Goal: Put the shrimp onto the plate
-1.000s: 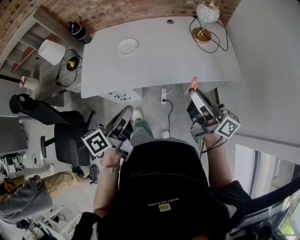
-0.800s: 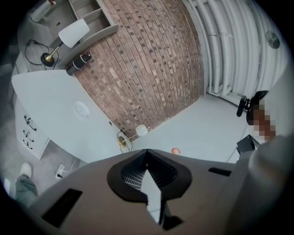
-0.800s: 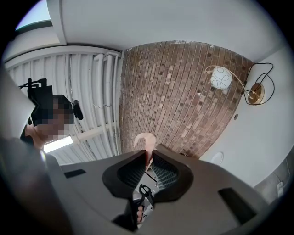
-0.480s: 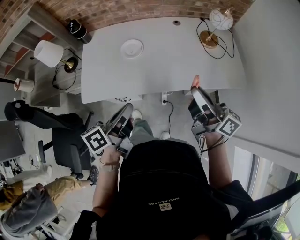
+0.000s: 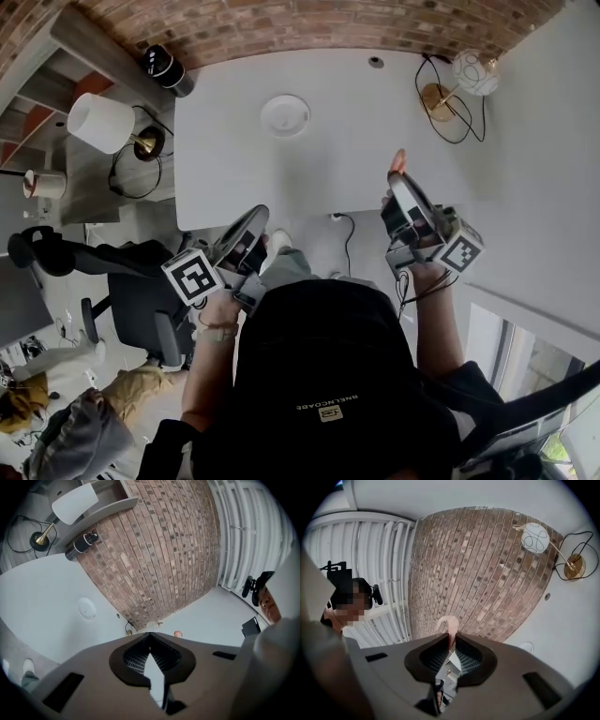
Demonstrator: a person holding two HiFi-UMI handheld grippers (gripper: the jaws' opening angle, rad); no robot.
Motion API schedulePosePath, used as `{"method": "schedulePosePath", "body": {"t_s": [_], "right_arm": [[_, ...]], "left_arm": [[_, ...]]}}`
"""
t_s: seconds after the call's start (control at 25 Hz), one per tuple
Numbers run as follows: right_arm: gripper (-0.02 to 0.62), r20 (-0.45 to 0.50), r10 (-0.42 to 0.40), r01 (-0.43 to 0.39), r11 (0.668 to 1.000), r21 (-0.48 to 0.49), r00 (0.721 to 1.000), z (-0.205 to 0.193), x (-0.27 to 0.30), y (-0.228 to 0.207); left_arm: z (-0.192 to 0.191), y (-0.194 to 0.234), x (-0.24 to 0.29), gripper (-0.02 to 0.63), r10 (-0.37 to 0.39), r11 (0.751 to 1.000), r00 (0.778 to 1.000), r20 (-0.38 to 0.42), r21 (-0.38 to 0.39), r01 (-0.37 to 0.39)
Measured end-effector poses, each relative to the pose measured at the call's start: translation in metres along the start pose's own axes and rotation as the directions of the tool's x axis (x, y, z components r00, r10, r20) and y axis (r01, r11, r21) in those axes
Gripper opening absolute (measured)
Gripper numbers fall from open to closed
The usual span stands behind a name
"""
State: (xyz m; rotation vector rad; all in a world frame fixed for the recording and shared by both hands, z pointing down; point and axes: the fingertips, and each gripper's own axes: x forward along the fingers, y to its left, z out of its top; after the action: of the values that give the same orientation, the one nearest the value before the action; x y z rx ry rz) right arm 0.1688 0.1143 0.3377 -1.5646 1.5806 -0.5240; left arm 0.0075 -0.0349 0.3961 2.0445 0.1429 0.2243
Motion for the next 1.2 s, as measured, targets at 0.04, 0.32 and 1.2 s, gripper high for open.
{"method": "schedulePosePath", "body": {"t_s": [0.04,0.32,1.2], "right_arm": [[0.043,-0.003,-0.003,0.002,1.000,-0.008,1.000,0.000,0.009,-0.002],[0.043,-0.003,-0.045,0.045,0.999,-0.019,0.999,-0.001,0.072,-0.020],[0.043,-0.125,-0.127,0.114,0.988,-0.102,0.984,-0.019,0.170,-0.070]], "left_arm": [[0.008,0.005,-0.001,0.005,0.001,1.000,1.000,-0.004,0.001,-0.001],[0.052,0.040,-0.010,0.005,0.004,1.000,1.000,-0.020,-0.031,-0.005],[0.120,0.089,-0.042,0.005,0.046,0.994,0.996,0.075,-0.106,-0.038]]}}
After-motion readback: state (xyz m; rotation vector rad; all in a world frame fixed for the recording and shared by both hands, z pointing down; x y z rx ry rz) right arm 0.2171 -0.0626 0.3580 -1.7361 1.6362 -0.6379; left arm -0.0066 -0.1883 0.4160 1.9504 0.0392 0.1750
